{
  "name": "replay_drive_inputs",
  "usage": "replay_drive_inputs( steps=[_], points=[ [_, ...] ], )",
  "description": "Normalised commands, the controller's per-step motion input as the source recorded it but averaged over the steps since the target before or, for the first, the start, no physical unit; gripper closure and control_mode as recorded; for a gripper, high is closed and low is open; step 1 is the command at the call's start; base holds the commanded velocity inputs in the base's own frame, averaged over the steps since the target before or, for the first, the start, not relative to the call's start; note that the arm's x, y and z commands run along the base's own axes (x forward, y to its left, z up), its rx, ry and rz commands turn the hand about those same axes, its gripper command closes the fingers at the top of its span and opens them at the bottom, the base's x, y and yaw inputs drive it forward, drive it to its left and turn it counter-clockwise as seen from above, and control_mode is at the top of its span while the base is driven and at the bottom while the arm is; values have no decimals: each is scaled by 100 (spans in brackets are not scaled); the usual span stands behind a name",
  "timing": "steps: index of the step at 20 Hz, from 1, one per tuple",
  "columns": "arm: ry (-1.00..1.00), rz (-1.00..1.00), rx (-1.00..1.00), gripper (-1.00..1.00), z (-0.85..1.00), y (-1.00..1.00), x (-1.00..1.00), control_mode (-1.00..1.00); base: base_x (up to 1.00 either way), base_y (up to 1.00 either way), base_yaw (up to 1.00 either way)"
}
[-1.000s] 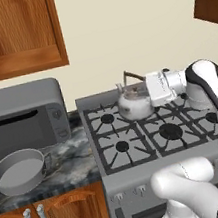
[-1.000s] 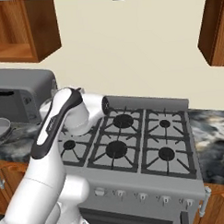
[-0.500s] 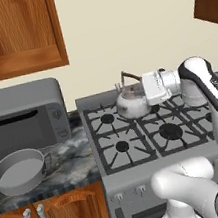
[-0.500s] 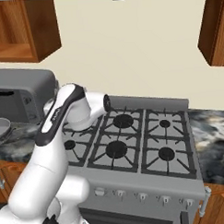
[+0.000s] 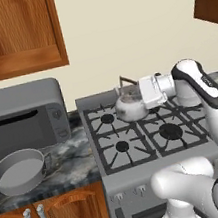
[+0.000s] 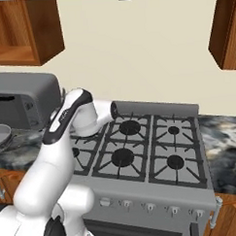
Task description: Pick the kettle from the cabinet and place it on a stove burner. Then pick the pot from the counter and place it on another stove burner. Finally, turn both burners on.
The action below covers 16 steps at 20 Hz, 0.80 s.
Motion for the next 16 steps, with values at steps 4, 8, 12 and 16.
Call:
replay_drive_inputs(
  steps=[4,8,12,16],
  points=[
    [-1,0,0,100,-28,5,27,-100,0,0,0],
    [-2,0,0,100,-19,6,30,-100,0,0,0],
    [-5,0,0,100,-11,5,36,-100,0,0,0],
    [-2,0,0,100,-13,5,38,-100,0,0,0]
  ],
)
